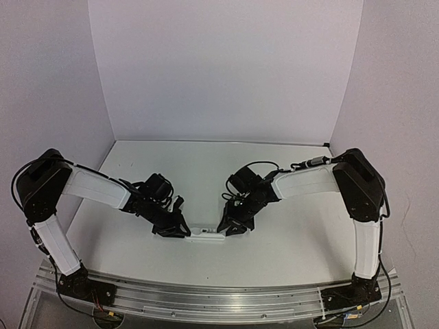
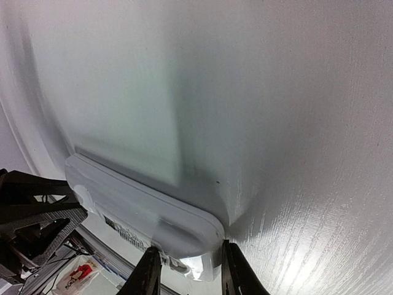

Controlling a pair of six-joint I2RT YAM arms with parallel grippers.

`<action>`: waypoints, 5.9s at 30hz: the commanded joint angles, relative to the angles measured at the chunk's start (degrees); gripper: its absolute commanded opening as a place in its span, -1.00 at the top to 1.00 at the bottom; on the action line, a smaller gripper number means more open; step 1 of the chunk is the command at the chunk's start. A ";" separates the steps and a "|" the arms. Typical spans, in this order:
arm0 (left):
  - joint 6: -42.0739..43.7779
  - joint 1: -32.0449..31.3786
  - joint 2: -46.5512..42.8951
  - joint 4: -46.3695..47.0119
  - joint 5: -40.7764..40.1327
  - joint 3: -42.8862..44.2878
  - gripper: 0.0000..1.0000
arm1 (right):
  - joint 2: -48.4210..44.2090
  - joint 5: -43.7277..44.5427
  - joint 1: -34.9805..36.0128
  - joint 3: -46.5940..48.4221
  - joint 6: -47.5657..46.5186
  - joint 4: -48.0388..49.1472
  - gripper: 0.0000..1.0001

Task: Load the batteries into the remote control

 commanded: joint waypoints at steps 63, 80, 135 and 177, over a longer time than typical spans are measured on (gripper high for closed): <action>4.07 -0.90 -48.04 -5.25 -31.74 -4.86 -0.99 | -2.05 6.83 6.71 8.75 -73.60 -3.62 0.67; 18.25 -0.77 -46.41 32.61 -4.15 -8.50 -0.99 | -12.77 -38.56 -6.15 1.44 14.79 67.07 1.00; -19.02 4.80 -7.43 111.46 29.04 10.78 -0.02 | -15.25 -44.89 -3.43 2.65 32.68 88.62 1.00; -13.10 4.80 -24.21 82.54 14.72 1.99 1.00 | -11.43 -29.35 -7.09 -3.75 29.75 86.32 -0.74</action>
